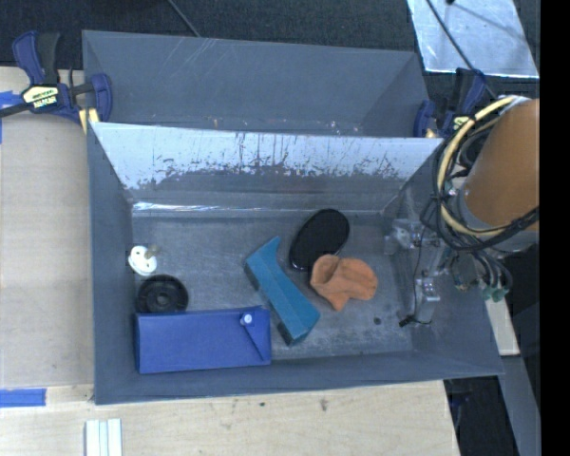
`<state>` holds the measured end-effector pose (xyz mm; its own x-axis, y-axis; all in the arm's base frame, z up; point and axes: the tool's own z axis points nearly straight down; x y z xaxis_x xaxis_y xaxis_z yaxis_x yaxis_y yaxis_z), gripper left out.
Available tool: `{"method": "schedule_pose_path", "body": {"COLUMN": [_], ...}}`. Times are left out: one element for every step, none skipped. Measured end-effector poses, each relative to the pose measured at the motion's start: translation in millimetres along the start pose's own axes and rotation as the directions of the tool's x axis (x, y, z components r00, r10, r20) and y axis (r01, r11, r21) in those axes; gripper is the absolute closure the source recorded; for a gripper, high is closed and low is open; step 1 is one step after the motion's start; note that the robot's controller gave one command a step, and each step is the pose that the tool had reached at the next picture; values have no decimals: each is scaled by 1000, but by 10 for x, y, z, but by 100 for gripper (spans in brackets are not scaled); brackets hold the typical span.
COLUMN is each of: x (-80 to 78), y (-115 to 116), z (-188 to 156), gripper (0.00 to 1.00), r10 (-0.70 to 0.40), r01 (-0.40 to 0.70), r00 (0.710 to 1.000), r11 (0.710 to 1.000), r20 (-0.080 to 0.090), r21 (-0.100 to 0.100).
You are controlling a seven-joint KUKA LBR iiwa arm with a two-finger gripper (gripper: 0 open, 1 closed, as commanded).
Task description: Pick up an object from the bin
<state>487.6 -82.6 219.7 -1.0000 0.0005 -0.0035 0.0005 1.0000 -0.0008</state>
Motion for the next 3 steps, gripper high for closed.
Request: {"method": "schedule_pose_path", "body": {"x": [-281,-338,-341], "y": [436,699,649], "z": [539,914,900], "gripper": [0,0,0], "r10": [-1,0,4], "r01": [1,0,-4], "r00": [1000,1000,1000], "r11": [1000,1000,1000], "r20": [7,-7,-6], "r21": [1,-3,-4]}}
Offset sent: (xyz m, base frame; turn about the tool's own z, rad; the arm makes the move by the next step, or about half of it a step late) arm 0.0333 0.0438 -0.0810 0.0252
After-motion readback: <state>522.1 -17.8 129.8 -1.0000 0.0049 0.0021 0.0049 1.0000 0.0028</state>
